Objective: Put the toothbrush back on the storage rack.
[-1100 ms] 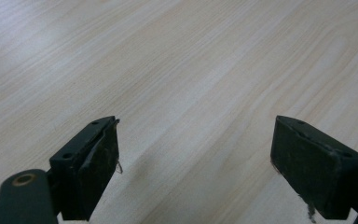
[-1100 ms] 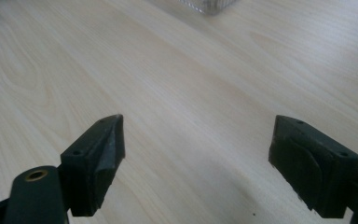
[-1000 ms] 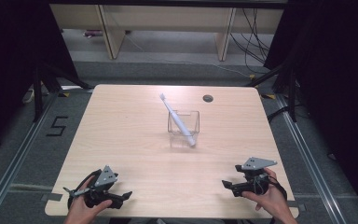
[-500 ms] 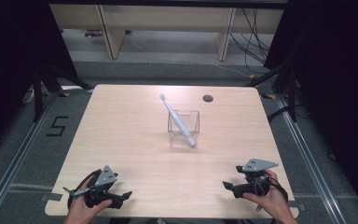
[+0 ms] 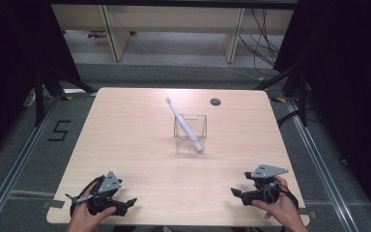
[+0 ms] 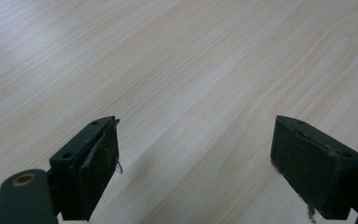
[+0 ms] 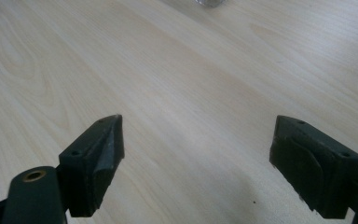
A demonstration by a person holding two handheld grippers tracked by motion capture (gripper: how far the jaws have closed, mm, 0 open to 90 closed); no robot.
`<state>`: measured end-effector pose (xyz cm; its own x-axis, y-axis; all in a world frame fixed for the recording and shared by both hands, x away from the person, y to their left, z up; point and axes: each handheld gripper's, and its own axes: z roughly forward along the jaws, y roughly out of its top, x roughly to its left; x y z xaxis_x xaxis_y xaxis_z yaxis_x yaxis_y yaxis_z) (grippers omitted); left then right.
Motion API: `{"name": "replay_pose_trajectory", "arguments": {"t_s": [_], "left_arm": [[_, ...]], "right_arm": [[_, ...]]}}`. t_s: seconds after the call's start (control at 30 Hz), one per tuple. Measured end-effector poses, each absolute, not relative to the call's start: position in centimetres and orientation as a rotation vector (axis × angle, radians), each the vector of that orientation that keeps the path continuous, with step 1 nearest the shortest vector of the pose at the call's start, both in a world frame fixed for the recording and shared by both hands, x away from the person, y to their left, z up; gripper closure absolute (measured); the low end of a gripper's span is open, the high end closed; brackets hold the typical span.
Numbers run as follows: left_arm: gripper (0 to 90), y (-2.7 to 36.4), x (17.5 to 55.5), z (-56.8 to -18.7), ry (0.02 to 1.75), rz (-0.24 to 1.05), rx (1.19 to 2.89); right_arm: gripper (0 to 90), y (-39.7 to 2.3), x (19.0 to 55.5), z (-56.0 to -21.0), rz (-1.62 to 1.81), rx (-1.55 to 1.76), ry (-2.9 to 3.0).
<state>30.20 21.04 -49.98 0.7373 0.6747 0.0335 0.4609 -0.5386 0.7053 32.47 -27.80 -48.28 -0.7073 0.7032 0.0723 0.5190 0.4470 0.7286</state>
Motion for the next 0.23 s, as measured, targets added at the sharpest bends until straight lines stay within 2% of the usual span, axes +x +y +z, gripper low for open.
{"name": "replay_pose_trajectory", "arguments": {"t_s": [0.23], "left_arm": [[14.9, 21.03, 30.21, -50.00, 0.853, 0.395, 2.239]], "right_arm": [[18.2, -27.72, 32.37, -48.31, 1.136, 1.092, 2.462]]}}
